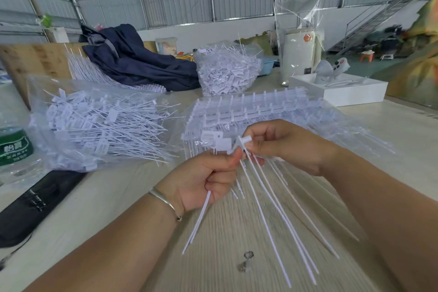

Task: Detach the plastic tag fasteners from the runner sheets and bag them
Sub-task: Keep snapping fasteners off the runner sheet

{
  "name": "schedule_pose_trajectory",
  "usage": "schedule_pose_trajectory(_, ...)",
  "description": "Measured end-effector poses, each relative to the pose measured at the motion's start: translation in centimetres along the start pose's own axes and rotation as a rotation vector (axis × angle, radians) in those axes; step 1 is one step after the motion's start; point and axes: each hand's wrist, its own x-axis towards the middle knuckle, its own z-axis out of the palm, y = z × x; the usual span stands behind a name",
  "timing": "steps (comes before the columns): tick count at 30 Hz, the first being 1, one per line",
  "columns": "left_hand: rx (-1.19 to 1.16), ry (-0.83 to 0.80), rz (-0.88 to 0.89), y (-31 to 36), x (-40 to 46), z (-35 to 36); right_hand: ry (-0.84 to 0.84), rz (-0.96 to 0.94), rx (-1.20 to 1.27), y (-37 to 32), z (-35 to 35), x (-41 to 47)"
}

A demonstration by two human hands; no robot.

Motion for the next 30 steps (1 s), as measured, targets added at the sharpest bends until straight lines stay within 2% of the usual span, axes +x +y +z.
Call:
schedule_pose_trajectory(3, -0.026, -0.065, 0.003, -0.1, 0.1, -0.4, -0.002, -0.003, -0.016, -0.2, 0.3, 0.0)
schedule_pose_trajectory(6, -0.043, -0.092, 0.034, 0.3, -0.1, -0.5, 0.093, -0.026, -0.083, -0.4, 0.6, 0.3)
schedule_pose_trajectory(9, -0.086, 0.047, 0.064, 0.4, 0.0, -0.9, 0.228, -0.096, -0.190, -0.3, 0.4, 0.5)
schedule_pose_trajectory(12, -0.043, 0.117, 0.098, 0.4, 0.2, -1.1, 0.322, -0.107, -0.270, 0.2, 0.1, 0.5)
schedule_pose_trajectory(16, 0.208, 0.264, 0.182, 0.0, 0.6, -0.7, 0.306, 0.020, -0.500, 1.1, 0.3, 0.9)
schedule_pose_trajectory(18, 0.344, 0.356, 0.230, -0.1, 0.6, -0.6, 0.288, 0.061, -0.540, 1.1, 0.4, 1.0)
schedule_pose_trajectory(22, 0.475, 0.489, 0.283, 0.0, 0.4, -0.7, 0.283, 0.027, -0.406, 1.0, 0.4, 0.9)
schedule_pose_trajectory(26, 0.474, 0.456, 0.246, 0.5, 0.1, -0.5, 0.289, 0.010, -0.248, 1.0, 0.3, 0.8)
schedule_pose_trajectory(30, 0.663, 0.438, 0.271, 0.7, 0.1, -0.6, 0.244, 0.049, -0.168, 0.6, -0.1, 0.6)
